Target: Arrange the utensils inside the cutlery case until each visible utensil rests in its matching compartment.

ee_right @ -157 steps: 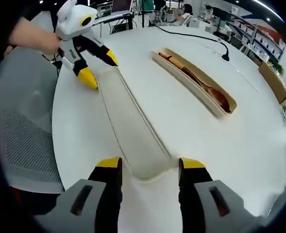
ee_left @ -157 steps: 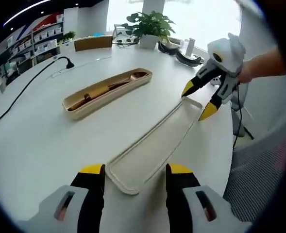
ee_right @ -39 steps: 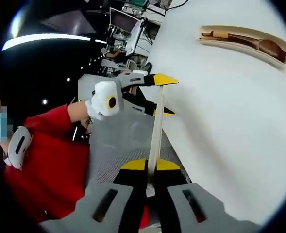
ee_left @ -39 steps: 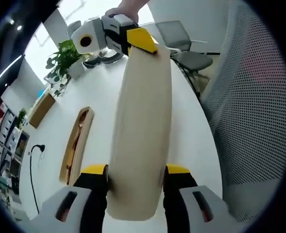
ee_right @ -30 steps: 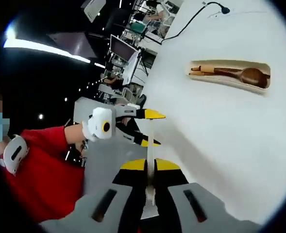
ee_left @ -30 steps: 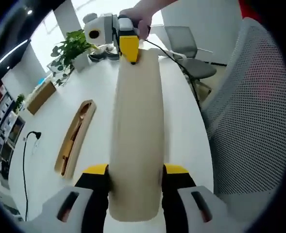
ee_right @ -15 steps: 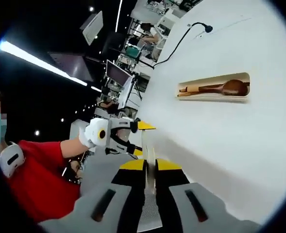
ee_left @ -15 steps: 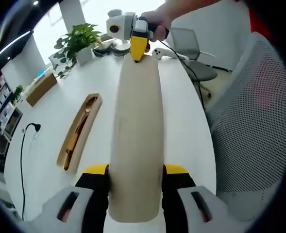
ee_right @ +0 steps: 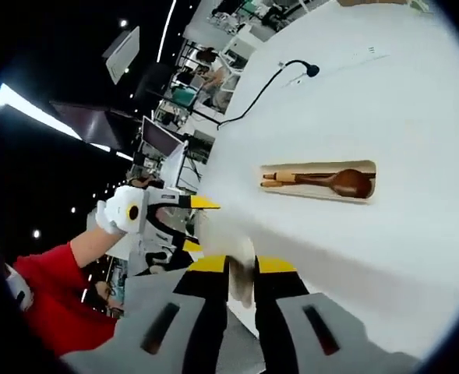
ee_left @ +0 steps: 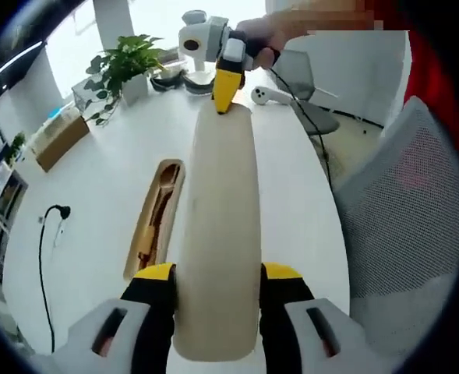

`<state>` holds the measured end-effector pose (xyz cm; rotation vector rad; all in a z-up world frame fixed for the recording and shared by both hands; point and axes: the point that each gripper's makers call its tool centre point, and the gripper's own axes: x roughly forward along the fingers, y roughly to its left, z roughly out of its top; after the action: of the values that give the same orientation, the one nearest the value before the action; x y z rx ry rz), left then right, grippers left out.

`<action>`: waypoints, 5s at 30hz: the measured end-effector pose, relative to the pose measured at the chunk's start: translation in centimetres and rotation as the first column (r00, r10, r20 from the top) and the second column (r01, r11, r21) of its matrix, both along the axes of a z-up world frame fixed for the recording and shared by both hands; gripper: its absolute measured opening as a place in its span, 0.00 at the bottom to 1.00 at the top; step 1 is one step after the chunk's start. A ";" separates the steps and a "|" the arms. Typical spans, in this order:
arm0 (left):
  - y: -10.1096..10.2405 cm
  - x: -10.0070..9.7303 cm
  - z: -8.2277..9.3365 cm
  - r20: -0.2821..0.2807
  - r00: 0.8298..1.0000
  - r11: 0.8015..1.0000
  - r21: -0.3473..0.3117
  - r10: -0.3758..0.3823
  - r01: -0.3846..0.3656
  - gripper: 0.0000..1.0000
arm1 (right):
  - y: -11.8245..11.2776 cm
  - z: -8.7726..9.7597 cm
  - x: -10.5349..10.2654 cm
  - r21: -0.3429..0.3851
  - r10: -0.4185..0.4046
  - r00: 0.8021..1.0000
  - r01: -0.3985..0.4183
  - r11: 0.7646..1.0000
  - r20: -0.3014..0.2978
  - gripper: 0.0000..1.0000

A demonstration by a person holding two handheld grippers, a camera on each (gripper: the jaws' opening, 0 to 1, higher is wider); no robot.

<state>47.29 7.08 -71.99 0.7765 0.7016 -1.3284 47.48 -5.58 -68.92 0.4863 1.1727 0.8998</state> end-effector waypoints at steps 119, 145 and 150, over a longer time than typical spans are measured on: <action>-6.3 12.0 -7.0 -0.117 0.990 0.977 0.186 -0.082 0.103 0.29 | -4.8 -12.0 10.6 -0.220 -0.396 0.916 0.373 0.901 -0.067 0.20; -2.2 10.8 -8.5 -0.035 0.985 0.943 0.284 -0.170 0.172 0.38 | -5.3 -11.6 10.0 -0.179 -0.416 0.901 0.392 0.902 -0.123 0.14; -2.2 10.6 -8.4 -0.081 0.985 0.938 0.301 -0.155 0.172 0.38 | -5.4 -11.7 9.5 -0.159 -0.435 0.885 0.412 0.897 -0.164 0.10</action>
<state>57.90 4.90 -80.41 1.0697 0.9183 -1.4134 57.03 -10.95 -80.60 0.7136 1.2262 0.4041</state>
